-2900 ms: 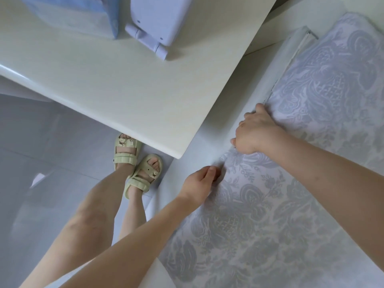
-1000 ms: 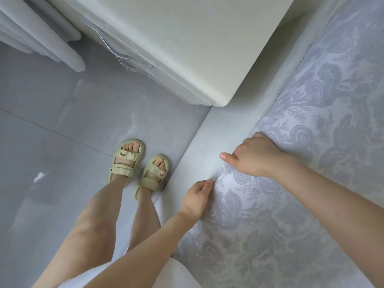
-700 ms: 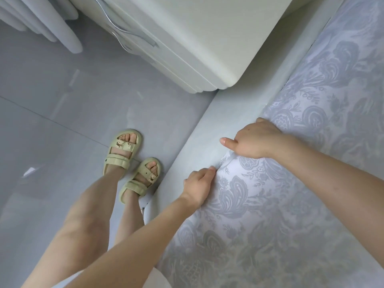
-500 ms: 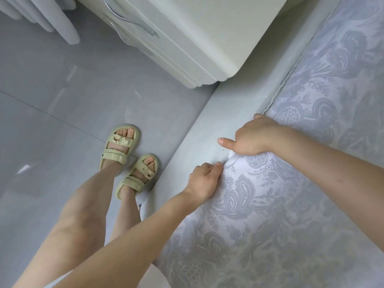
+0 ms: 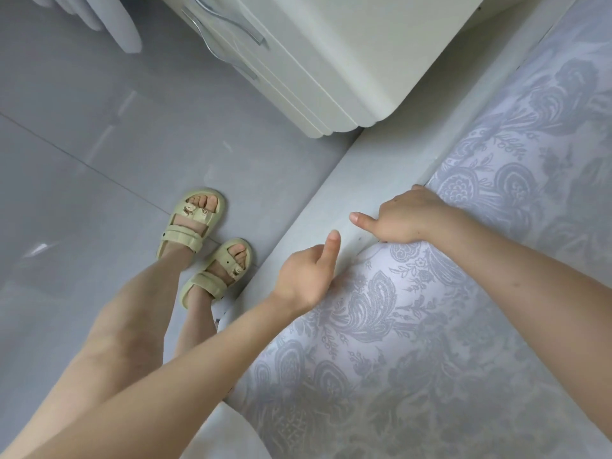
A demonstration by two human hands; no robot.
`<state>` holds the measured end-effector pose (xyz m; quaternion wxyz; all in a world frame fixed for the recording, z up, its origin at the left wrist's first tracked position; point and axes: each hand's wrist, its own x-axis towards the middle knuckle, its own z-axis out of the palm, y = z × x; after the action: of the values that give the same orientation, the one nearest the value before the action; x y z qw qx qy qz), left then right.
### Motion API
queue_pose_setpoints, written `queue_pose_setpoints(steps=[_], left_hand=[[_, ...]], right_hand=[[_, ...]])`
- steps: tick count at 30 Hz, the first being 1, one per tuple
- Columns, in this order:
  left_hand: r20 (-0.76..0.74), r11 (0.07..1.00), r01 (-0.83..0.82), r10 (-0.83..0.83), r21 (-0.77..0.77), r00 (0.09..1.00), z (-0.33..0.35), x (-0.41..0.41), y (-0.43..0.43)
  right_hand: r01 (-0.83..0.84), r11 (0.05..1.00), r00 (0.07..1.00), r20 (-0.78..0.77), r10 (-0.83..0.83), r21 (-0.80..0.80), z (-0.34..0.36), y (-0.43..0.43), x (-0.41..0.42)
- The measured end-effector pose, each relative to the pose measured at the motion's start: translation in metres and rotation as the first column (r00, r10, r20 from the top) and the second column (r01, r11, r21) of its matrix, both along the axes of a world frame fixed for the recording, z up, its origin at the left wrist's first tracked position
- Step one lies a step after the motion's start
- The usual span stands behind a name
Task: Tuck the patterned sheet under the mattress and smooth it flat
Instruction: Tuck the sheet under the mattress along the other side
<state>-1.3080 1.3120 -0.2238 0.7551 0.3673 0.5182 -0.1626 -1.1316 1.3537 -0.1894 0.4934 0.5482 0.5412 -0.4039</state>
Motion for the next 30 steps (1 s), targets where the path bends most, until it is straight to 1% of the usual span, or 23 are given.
queue_pose_setpoints(steps=[1, 2, 4, 6, 8, 10, 13, 14, 16, 17, 18, 19, 20, 21, 23, 25, 26, 28, 29, 30], left_hand=[[0.044, 0.999, -0.025, 0.027, -0.043, 0.999, 0.002, -0.003, -0.002], [0.075, 0.991, -0.03, 0.04, -0.128, 0.996, 0.003, -0.003, -0.005], [0.075, 0.964, 0.012, 0.009, -0.266, 0.997, 0.001, 0.004, -0.01], [0.099, 0.93, 0.056, -0.022, -0.364, 0.995, 0.005, 0.015, -0.013], [0.133, 0.889, 0.083, -0.025, -0.451, 0.991, 0.009, 0.024, -0.018], [0.122, 0.859, 0.109, -0.055, -0.5, 0.991, 0.007, 0.028, -0.022], [0.083, 0.855, 0.155, -0.13, -0.495, 0.988, -0.007, 0.024, -0.02], [0.092, 0.858, 0.174, -0.148, -0.484, 0.985, -0.01, 0.022, -0.019], [0.096, 0.897, 0.172, -0.146, -0.407, 0.985, -0.013, 0.018, -0.017], [0.061, 0.938, 0.119, -0.105, -0.327, 0.993, -0.011, 0.012, -0.017], [0.02, 0.973, 0.027, -0.023, -0.231, 1.0, -0.008, 0.005, -0.017], [-0.012, 0.986, -0.067, 0.065, -0.151, 0.998, -0.004, -0.003, -0.019], [-0.028, 0.989, -0.098, 0.096, -0.108, 0.995, 0.0, -0.01, -0.023], [-0.029, 0.993, -0.062, 0.06, -0.099, 0.998, 0.004, -0.017, -0.028], [-0.011, 0.99, 0.046, -0.048, -0.136, 0.999, 0.007, -0.023, -0.04], [-0.03, 0.967, 0.107, -0.117, -0.231, 0.993, 0.003, -0.017, -0.051], [-0.041, 0.951, 0.117, -0.134, -0.285, 0.99, 0.002, -0.013, -0.054], [-0.067, 0.931, 0.086, -0.117, -0.355, 0.991, -0.004, -0.008, -0.058], [-0.057, 0.929, 0.068, -0.095, -0.363, 0.994, -0.004, -0.007, -0.055], [-0.028, 0.929, 0.056, -0.071, -0.366, 0.997, -0.003, -0.009, -0.05]], right_hand=[[0.005, 1.0, 1.0, 0.004, -0.005, -0.008, 0.0, 0.001, -0.001], [0.011, 1.0, 1.0, -0.003, -0.011, 0.0, 0.001, 0.001, -0.001], [0.073, 0.994, 0.996, -0.051, -0.069, 0.082, 0.005, 0.003, 0.002], [0.127, 0.974, 0.988, -0.114, -0.107, 0.185, 0.017, 0.003, 0.005], [0.079, 0.969, 0.99, -0.134, -0.048, 0.235, 0.028, 0.001, 0.009], [-0.004, 0.981, 0.994, -0.111, 0.026, 0.193, 0.032, 0.003, 0.01], [-0.044, 0.993, 0.998, -0.042, 0.049, 0.113, 0.017, 0.006, 0.011], [-0.085, 0.993, 0.996, -0.012, 0.086, 0.085, 0.011, 0.004, 0.012], [-0.168, 0.985, 0.986, 0.025, 0.167, 0.028, 0.005, -0.002, 0.011], [-0.177, 0.984, 0.984, 0.034, 0.177, 0.008, 0.003, -0.003, 0.01], [-0.167, 0.986, 0.985, 0.045, 0.167, -0.007, 0.001, -0.002, 0.009], [-0.138, 0.99, 0.988, 0.061, 0.139, -0.019, 0.0, 0.001, 0.008], [-0.093, 0.995, 0.992, 0.077, 0.095, -0.032, -0.001, 0.004, 0.007], [-0.041, 0.998, 0.995, 0.085, 0.044, -0.036, -0.001, 0.007, 0.006], [0.052, 0.998, 0.996, 0.072, -0.054, 0.021, 0.0, 0.013, 0.002], [0.097, 0.981, 0.994, 0.028, -0.103, 0.167, 0.003, 0.014, -0.002], [0.093, 0.961, 0.995, 0.001, -0.097, 0.261, 0.007, 0.012, -0.007], [0.062, 0.898, 0.998, -0.054, -0.043, 0.436, 0.017, 0.008, -0.024], [0.074, 0.874, 0.995, -0.092, -0.033, 0.48, 0.023, 0.005, -0.035], [0.116, 0.867, 0.988, -0.145, -0.051, 0.485, 0.029, 0.0, -0.047]])
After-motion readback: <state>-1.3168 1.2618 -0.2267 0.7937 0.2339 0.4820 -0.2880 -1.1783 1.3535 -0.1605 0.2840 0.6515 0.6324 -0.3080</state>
